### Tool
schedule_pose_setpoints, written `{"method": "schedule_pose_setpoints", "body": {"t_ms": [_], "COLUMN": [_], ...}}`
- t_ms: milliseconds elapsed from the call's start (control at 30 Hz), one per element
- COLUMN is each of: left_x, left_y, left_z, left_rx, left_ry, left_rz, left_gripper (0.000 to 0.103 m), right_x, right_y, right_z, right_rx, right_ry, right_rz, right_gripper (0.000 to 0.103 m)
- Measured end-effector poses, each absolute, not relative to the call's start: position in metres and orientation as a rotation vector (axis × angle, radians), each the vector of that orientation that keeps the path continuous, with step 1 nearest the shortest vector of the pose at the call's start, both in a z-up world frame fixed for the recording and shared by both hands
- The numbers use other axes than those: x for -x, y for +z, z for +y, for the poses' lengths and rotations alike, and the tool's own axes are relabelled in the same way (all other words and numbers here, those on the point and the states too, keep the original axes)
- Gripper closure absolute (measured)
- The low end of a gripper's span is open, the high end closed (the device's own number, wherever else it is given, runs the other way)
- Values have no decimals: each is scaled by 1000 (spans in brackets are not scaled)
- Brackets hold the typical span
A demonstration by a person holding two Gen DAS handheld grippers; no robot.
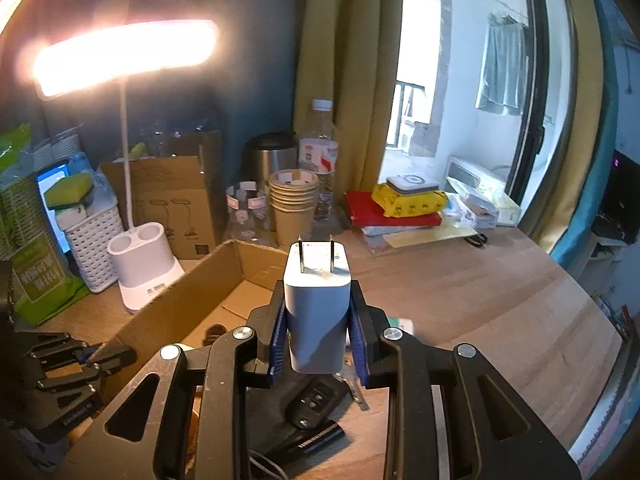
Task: Organize rigid objects
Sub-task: 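Lift the charger with the right gripper and carry it over the box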
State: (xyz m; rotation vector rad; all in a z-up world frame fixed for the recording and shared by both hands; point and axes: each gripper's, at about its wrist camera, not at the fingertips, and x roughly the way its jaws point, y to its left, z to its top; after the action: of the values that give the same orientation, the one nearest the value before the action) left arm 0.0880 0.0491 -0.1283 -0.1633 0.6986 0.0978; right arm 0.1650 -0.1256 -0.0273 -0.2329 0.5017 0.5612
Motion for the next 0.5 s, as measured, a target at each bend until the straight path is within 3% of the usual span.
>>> {"method": "schedule_pose_setpoints", "body": {"t_ms": [500], "left_x": [-88], "left_y": [-128], "left_z": [49], "left_rx": [160], "left_ry": [100], "left_rz": [697], "left_gripper": [94], "right_x": [-161], "right_y": [-33], "right_z": [-97], "right_rx": [255], "right_ry": [623], "right_rz": [507], "right_gripper": [74]}}
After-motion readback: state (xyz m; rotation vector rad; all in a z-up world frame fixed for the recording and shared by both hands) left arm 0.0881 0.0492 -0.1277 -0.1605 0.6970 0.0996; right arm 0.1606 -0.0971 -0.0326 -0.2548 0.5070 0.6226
